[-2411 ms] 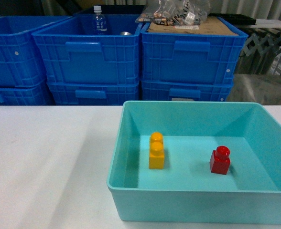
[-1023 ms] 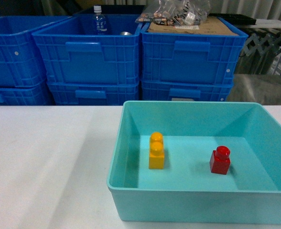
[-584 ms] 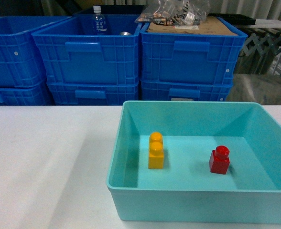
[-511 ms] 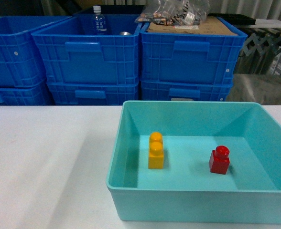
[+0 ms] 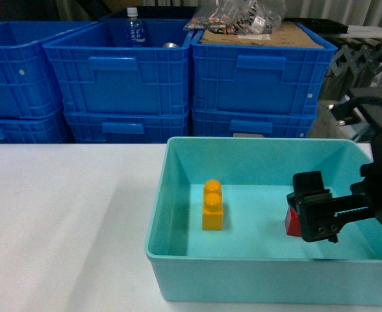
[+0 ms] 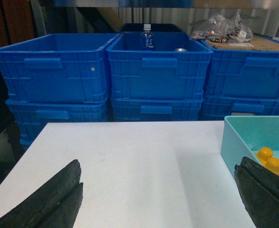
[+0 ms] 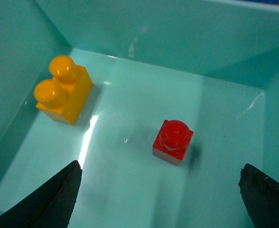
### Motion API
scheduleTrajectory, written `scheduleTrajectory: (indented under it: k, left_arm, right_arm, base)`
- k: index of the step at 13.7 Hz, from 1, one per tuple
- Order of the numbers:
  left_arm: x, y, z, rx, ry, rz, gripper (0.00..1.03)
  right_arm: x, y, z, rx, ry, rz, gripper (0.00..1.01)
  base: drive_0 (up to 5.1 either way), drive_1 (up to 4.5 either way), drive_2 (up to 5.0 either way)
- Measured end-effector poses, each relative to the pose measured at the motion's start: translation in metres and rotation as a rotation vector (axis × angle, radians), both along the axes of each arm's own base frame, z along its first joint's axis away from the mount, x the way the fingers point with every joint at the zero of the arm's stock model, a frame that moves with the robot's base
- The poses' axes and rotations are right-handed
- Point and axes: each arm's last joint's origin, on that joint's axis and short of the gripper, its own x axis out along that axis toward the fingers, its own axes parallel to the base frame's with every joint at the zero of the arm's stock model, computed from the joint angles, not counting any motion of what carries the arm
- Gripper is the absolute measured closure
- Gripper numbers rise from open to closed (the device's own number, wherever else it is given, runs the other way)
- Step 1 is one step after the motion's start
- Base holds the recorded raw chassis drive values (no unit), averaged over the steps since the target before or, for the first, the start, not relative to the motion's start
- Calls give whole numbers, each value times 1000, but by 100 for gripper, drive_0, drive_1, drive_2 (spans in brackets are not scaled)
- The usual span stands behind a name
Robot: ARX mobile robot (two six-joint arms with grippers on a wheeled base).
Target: Pick red block from blue box to shelf
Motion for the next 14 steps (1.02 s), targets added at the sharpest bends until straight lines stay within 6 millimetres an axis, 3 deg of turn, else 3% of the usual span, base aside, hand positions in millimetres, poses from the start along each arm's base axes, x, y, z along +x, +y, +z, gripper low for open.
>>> scheduleTrajectory:
  k: [3, 4, 5, 8, 10, 11, 14]
  left_arm:
    - [0, 0, 0, 0, 0, 0, 5]
    - [0, 0, 0, 0, 0, 0, 5]
    - [0, 0, 0, 0, 0, 0, 5]
    - [0, 0, 0, 0, 0, 0, 5]
    - [0, 0, 0, 0, 0, 0, 5]
    - [0, 0, 0, 0, 0, 0, 5]
    - [0, 0, 0, 0, 0, 0, 5]
  right_arm:
    - [25, 7, -12, -24, 33, -30, 3]
    - [43, 12, -19, -32, 48, -61, 3]
    - [62, 15, -39, -71, 90, -120, 3]
    - [74, 18, -59, -69, 163, -143, 3]
    - [80, 22, -64, -79, 179, -153, 20]
    - [82, 27, -67, -91, 187, -157, 38]
    - [88, 27, -73, -104, 201, -180, 70]
  base:
    - [0, 0, 0]
    - [0, 0, 0]
    - [0, 0, 0]
    - [0, 0, 0]
    - [0, 0, 0]
    - [0, 0, 0]
    - [0, 0, 0]
